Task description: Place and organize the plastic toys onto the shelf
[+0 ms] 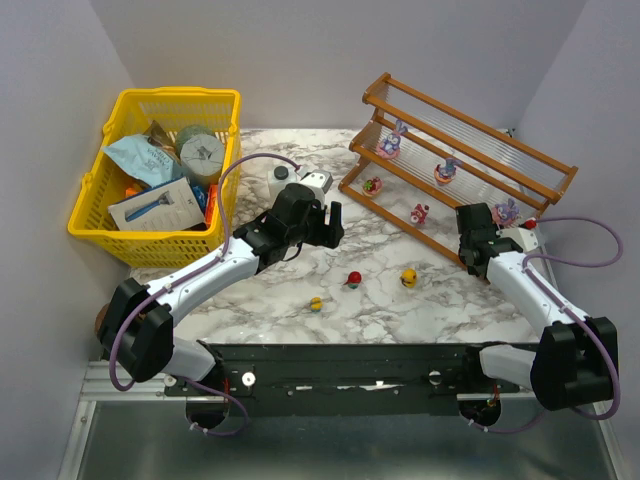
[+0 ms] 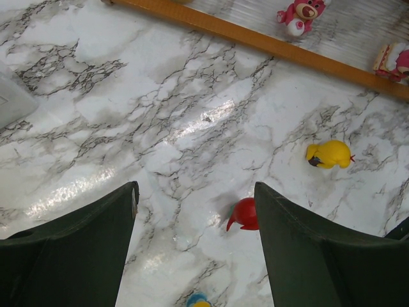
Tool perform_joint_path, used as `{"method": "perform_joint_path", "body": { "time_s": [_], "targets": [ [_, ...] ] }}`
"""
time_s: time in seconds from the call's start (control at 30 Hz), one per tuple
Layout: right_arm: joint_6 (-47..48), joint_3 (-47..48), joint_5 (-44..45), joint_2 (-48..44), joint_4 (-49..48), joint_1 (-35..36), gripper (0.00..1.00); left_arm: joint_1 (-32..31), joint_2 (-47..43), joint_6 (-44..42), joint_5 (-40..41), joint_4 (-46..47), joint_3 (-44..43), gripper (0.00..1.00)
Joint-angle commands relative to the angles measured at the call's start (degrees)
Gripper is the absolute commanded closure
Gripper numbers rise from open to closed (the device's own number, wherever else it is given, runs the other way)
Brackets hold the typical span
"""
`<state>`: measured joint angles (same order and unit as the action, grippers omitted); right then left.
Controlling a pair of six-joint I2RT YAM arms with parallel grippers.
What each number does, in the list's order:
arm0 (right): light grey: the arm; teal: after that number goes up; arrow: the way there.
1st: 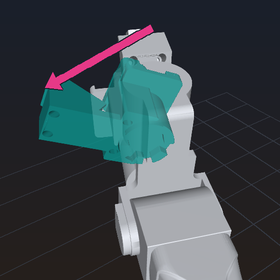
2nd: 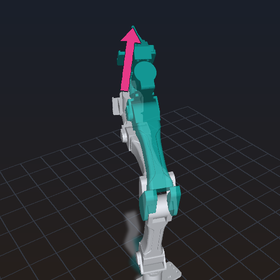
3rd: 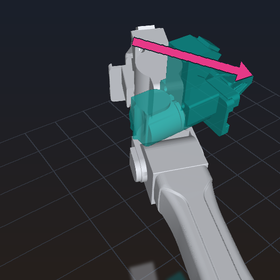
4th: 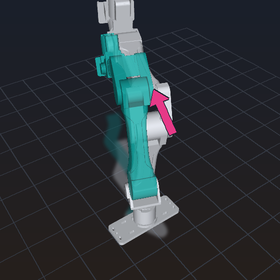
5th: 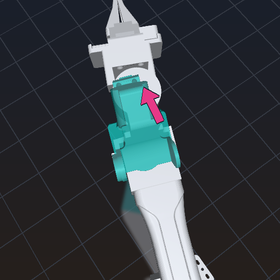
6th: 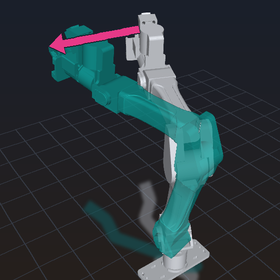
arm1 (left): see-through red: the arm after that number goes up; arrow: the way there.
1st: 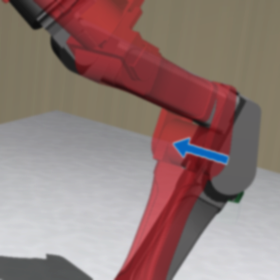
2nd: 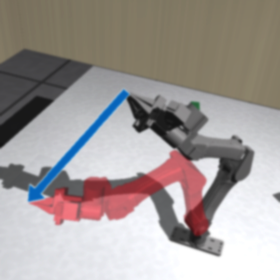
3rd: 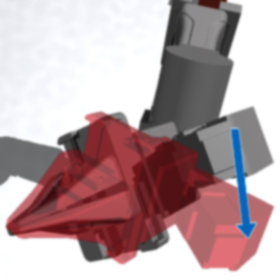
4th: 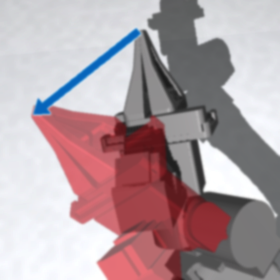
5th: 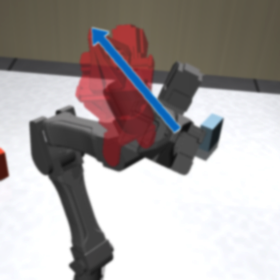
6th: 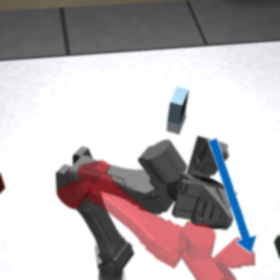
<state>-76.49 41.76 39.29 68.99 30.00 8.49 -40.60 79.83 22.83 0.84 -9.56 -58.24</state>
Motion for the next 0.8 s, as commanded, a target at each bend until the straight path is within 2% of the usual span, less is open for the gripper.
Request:
{"method": "perform_joint_path", "body": {
  "time_s": [0.0,0.2,0.43,0.77],
  "targets": [
    [-0.77,1.66,1.93,-0.26,3.31,-0.41,0.61,0.26,0.41,0.46,-0.14,-0.37,-0.30,0.18],
    [1.25,2.89,3.69,-0.61,3.49,-0.49,0.52,0.26,0.41,0.46,-0.14,-0.46,-0.21,0.18],
    [3.01,3.77,4.39,-1.66,3.66,-0.49,0.47,0.26,0.32,0.55,-0.14,-0.46,-0.30,0.18],
    [9.95,3.68,-1.14,-4.92,3.31,-0.49,0.37,0.35,-0.03,0.55,-0.49,-0.28,-0.12,0.18]
  ]
}}
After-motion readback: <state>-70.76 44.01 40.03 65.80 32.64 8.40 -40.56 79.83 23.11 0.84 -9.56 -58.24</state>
